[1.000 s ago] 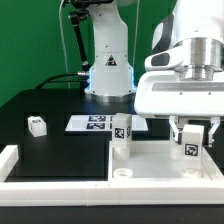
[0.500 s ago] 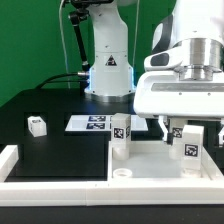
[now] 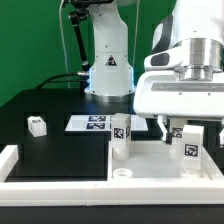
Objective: Assemble square table
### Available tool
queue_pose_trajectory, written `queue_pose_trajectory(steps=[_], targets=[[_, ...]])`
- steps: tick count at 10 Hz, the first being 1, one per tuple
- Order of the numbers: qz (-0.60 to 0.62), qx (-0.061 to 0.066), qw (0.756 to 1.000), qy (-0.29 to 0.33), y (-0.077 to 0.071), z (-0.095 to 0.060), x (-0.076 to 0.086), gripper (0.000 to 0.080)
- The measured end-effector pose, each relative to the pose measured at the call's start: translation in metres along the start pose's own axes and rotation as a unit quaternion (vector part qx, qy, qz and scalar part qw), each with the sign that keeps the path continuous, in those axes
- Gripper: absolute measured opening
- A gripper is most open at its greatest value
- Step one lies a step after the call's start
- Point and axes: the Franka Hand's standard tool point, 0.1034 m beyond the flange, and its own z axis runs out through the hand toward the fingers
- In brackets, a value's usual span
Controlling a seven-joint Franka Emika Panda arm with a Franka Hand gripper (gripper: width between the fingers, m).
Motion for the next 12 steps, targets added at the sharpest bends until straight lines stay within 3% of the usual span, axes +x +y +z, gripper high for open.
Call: queue_pose_trajectory(steps=[2,3,4,5,8,11,12], targets=[[-0.017,-0.001,1.000,-0.010,0.002,-0.005,0.010,0.0649],[-0.009,0.004,1.000,-0.026,0.005,-0.015,0.025,0.0649],[-0.004,0.010,1.000,-0.025,0.003,-0.017,0.029,0.0649],[-0.002,0.006,0.999,-0.048,-0.001,-0.013,0.026,0.0649],[0.004,-0.013,0.988,-0.155,0.008,-0.008,0.034,0.0649],[0.022,-0.032,0.966,-0.256,0.019,-0.015,0.044,0.0649],[0.028,-0.035,0.960,-0.277,0.015,-0.018,0.051,0.0649]])
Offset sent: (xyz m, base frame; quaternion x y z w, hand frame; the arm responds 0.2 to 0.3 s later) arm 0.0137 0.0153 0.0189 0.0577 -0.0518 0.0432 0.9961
